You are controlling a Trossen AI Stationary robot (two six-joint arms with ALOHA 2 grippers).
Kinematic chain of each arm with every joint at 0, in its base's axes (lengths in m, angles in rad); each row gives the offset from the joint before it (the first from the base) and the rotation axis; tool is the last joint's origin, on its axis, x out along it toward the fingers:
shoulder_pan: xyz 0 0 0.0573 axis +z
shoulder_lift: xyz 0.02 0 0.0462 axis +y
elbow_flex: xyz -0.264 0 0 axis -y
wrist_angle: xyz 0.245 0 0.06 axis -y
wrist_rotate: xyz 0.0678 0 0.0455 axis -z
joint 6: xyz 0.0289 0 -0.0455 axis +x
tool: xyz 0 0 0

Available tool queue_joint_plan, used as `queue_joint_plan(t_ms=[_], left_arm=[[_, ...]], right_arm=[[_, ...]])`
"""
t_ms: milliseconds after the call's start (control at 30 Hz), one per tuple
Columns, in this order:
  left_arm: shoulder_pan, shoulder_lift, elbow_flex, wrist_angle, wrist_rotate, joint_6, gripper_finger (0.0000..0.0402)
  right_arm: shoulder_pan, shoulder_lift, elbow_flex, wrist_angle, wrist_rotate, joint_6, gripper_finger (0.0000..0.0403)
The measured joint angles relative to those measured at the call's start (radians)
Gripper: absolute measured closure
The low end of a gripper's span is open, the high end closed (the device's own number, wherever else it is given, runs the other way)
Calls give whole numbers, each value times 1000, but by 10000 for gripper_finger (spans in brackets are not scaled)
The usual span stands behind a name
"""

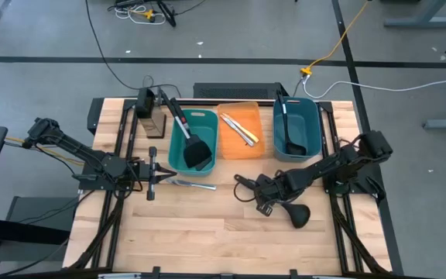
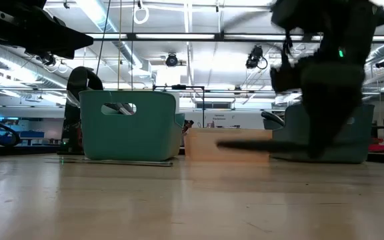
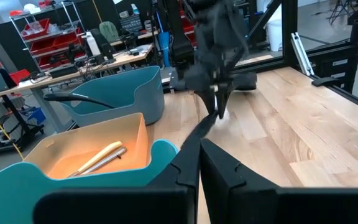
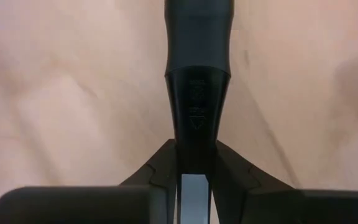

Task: Pick & Place Kitchen Items
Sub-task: Put the black serving spoon into the green bin

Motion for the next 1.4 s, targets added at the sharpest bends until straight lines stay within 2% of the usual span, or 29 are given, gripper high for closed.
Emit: queue_joint_plan(t_ms=[133,367,533,667,767,933,1133,1233,1400], left_arm=[[0,0,0,0,0,-4,386],[0,0,0,0,0,-4,386],[0,0,0,0,0,-9,386],[0,0,0,0,0,-11,386],[0,0,0,-1,0,-11,386],[0,0,0,-1,0,-11,386],[0,0,0,-1,0,-11,386],[0,0,0,-1,0,-12,386],[0,0,0,-5,0,-25,386]], right_arm=[[16,-132,5,52,69,-120,331],[14,-461,-24,252,88,-427,331],[-2,-716,-190,539,20,-589,331],[-14,-921,-340,700,13,-615,331],[-15,-1055,-439,688,75,-590,331],[-15,-1201,-568,681,169,-545,331],[-15,-1375,-636,694,214,-587,331],[-15,-1472,-654,634,264,-596,331],[-15,-1577,-669,592,268,-587,331]])
